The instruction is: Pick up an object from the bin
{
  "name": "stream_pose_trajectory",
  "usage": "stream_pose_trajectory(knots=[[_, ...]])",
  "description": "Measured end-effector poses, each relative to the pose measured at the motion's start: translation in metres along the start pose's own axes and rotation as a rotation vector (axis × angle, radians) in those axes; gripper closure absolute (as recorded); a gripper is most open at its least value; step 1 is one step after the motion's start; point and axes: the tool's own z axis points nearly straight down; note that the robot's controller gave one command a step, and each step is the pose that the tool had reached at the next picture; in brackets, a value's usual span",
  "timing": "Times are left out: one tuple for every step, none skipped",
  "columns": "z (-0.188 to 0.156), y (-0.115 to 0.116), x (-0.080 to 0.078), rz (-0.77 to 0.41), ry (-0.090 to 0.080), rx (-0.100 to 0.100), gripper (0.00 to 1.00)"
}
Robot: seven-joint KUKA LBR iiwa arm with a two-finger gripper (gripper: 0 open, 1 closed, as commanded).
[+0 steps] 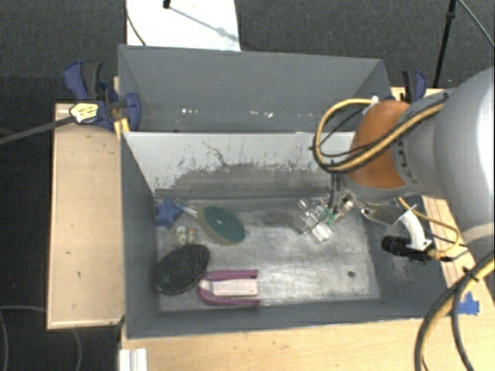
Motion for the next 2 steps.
stream_pose_trajectory(knots=[[-0.031,0.001,-0.001,-0.007,0.005,0.002,1.00],[-0.076,0.002,-0.003,-0.017,0.004,0.001,1.00]])
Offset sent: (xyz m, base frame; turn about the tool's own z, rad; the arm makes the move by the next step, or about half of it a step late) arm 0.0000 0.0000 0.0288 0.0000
